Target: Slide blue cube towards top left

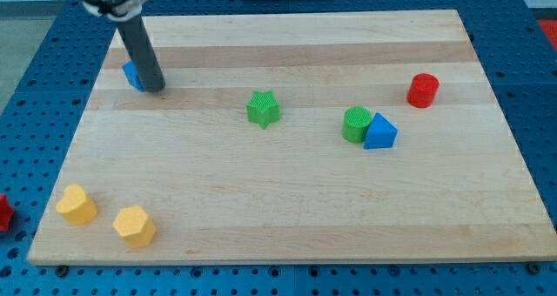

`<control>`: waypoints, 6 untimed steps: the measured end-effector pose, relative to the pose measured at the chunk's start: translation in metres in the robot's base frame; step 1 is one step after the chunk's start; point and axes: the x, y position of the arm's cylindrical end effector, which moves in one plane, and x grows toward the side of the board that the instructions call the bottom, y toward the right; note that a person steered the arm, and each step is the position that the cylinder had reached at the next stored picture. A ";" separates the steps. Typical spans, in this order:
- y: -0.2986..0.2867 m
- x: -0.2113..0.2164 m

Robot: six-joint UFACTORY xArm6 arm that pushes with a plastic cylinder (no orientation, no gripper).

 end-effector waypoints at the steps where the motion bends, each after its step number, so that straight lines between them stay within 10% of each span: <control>1: 0.004 -0.009; 2: -0.019 0.030; 6: -0.012 -0.069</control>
